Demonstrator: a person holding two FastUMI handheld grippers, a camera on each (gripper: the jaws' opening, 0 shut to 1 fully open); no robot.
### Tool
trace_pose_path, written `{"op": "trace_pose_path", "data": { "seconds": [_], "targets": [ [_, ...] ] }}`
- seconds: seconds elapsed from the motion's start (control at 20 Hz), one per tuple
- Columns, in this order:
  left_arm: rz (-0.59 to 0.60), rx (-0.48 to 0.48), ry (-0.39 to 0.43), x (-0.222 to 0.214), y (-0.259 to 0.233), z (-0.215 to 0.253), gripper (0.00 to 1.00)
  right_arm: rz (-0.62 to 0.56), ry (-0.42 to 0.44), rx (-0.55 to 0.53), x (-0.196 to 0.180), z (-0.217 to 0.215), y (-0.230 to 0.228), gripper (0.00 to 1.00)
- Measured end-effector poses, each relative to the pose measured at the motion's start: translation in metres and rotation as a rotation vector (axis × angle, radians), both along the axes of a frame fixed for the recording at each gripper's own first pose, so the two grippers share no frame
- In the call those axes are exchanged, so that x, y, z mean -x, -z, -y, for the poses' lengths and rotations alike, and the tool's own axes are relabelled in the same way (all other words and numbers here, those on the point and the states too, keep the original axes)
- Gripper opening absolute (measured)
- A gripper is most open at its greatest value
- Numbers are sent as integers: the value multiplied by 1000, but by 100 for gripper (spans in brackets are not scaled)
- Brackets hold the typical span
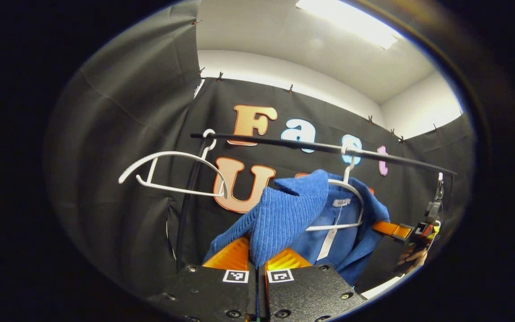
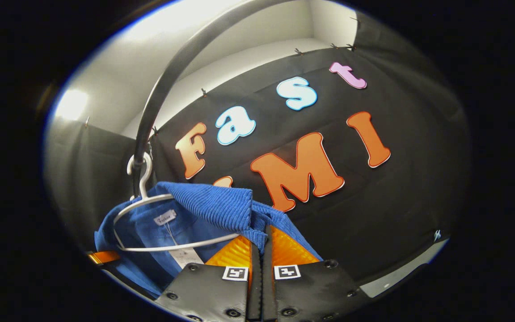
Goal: Grasp the clothes on the hanger with both hands and then place them into the laundry hamper below.
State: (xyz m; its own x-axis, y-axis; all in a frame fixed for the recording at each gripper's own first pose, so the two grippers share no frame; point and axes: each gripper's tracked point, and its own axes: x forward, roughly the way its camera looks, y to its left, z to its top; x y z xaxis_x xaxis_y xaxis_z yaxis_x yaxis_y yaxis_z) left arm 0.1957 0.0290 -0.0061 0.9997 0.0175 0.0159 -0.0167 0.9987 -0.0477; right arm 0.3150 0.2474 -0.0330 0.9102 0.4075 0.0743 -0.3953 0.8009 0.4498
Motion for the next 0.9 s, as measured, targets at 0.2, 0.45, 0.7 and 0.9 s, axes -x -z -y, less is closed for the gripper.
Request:
{"op": "trace_pose_path", "data": {
  "seconds": [0.2,0.45,0.7,0.9],
  "targets": [
    [33,40,29,4,-28,-10,2,19,-44,-95,-9,8,-18,8],
    [37,-22,71,6,-41,-9,2,-14,-105,-179,-23,12,-20,8],
    [111,-77,117,11,-77,-18,2,-79,-148,-267,-46,19,-11,8],
    [102,-78,49,-12,-88,-38,2,-88,-149,-251,-61,15,-5,8]
  ]
}}
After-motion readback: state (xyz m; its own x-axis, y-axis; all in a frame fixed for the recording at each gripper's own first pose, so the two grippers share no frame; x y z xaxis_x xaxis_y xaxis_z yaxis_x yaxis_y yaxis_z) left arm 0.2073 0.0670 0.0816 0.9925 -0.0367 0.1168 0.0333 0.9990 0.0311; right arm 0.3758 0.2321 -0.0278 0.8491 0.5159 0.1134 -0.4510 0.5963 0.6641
